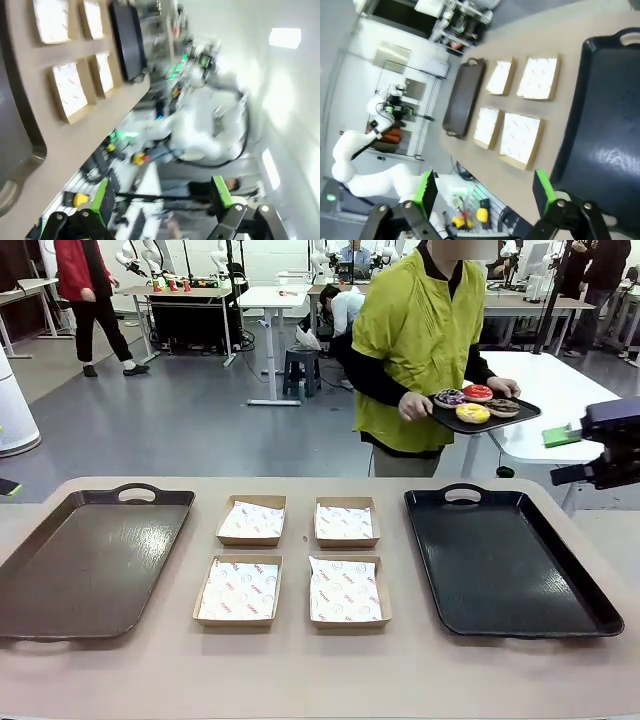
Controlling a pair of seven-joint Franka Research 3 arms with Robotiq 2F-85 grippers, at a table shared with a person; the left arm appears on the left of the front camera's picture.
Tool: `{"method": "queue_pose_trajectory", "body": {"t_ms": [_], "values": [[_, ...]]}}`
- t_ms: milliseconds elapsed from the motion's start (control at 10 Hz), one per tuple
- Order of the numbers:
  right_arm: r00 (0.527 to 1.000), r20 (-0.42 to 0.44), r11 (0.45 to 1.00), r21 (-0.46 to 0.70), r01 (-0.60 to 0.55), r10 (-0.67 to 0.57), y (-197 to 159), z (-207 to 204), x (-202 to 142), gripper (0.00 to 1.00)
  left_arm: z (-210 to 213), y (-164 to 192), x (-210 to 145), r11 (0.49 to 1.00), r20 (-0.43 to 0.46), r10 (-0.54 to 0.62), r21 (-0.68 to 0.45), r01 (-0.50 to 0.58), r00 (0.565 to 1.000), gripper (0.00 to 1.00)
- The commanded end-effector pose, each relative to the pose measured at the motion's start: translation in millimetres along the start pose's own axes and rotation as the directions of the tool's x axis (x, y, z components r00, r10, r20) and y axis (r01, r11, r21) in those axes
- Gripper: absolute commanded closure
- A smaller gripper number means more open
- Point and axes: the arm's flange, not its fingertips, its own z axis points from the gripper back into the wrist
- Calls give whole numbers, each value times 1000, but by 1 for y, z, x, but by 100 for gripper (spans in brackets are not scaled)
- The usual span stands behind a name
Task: Individually package the donuts and arrange them on the tray.
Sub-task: Pick up one Paper togo box.
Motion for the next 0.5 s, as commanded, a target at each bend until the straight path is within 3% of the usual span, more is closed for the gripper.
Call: {"method": "queue_pose_trajectory", "body": {"t_ms": [0,400], "values": [[998,-50,999,17,31,-31,-30,11,5,0,20,12,6,994,75,98,-61,-93,992,0],[995,-63,993,86,86,-81,-80,63,-10,0,80,45,-18,978,154,167,-149,-145,974,0]]}}
